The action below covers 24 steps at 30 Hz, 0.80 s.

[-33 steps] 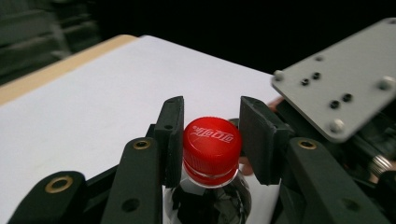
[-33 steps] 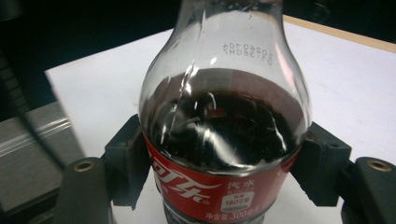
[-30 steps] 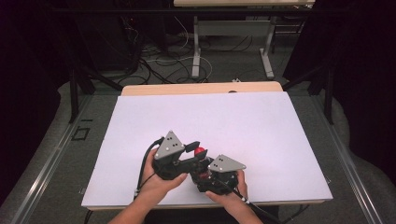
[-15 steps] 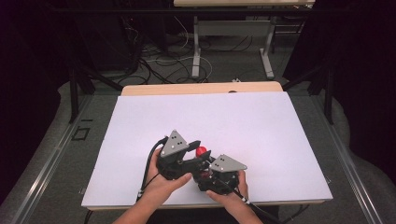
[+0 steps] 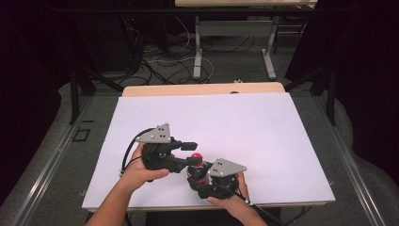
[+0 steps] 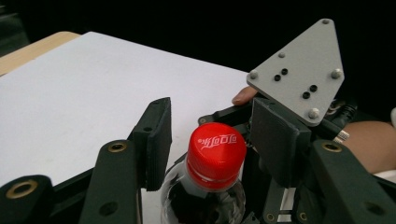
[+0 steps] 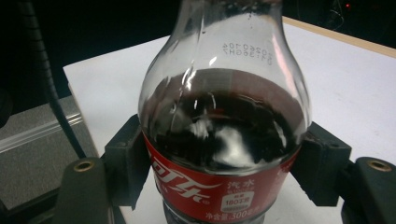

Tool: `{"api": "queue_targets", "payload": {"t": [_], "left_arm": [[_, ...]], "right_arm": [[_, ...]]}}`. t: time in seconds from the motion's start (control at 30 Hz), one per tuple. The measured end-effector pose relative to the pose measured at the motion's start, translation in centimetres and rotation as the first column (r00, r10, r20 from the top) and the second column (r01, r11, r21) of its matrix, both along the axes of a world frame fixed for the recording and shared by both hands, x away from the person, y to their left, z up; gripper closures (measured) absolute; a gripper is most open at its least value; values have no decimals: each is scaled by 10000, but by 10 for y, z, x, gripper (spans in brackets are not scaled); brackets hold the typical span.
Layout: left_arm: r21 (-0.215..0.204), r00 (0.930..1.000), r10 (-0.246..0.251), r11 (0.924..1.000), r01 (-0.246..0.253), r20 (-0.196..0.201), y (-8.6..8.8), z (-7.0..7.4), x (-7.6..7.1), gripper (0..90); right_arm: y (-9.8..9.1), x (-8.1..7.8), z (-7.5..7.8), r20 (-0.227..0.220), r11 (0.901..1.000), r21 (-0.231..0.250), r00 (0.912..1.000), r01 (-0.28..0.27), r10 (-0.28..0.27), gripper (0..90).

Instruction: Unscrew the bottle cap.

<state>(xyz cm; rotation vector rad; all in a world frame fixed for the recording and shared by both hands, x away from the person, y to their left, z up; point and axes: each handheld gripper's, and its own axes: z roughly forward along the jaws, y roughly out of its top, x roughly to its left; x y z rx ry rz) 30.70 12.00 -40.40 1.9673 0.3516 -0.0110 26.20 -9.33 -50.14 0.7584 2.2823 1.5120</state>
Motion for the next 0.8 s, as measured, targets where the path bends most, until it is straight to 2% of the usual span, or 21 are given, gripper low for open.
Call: {"api": "queue_targets", "payload": {"t": [0.1, 0.17, 0.33, 0.4, 0.43, 0.47, 0.53, 0.57, 0.63, 0.67, 0.7, 0.73, 0.77, 0.8], "left_arm": [[100, 9997, -234, 9997, 235, -26, -1, -4, 1, 539], [112, 9994, -336, 9994, 337, -86, -1, -5, 2, 605], [165, 9995, -266, 9995, 264, 146, -3, -5, -1, 612], [175, 9997, -138, 9998, 134, 214, -3, -5, -2, 615], [176, 9991, 192, 9996, -199, 379, -6, -5, -6, 616], [176, 9991, 192, 9996, -199, 379, -6, -5, -6, 616], [232, 9952, 752, 9968, -768, 630, -9, -5, -10, 617], [169, 9831, 1628, 9862, -1647, 839, -16, -6, -17, 618], [132, 9628, 2453, 9686, -2483, 1134, -24, -8, -26, 619], [132, 9628, 2453, 9686, -2483, 1134, -24, -8, -26, 618], [56, 9229, 3498, 9347, -3553, 1611, -32, -10, -35, 619], [56, 9229, 3498, 9347, -3553, 1611, -32, -10, -35, 619], [-9, 9059, 3870, 9196, -3928, 1721, -35, -11, -39, 619], [81, 9037, 3933, 9163, -4003, 1694, -39, -11, -42, 619]], "right_arm": [[0, 0, 0, -5, 10000, -30, 10000, -67, 67, 293], [1, -1, 0, 9, 10000, -81, 10000, -53, 53, 293], [1, 0, 0, 7, 10000, -69, 10000, -59, 59, 293], [0, 0, 0, -35, 9999, -94, 10000, -65, 65, 293], [0, 0, 0, -107, 10000, -96, 9999, 5, -6, 293], [0, 0, 0, -49, 9999, 11, 9999, 142, -142, 293], [-1, 1, 0, -93, 9993, 31, 9993, 375, -375, 293], [-1, 1, 0, -126, 9989, -26, 9988, 477, -477, 294], [-1, 2, 0, -32, 9963, -50, 9963, 861, -861, 294], [-1, 1, 0, -2, 9939, -161, 9940, 1091, -1091, 294], [-1, 2, -1, 88, 9913, -219, 9916, 1295, -1293, 295], [-1, 2, -1, 88, 9913, -219, 9916, 1295, -1293, 295], [-1, 2, -2, 108, 9888, -260, 9891, 1469, -1466, 294], [0, 1, -2, 22, 9873, -327, 9879, 1552, -1552, 295]]}}
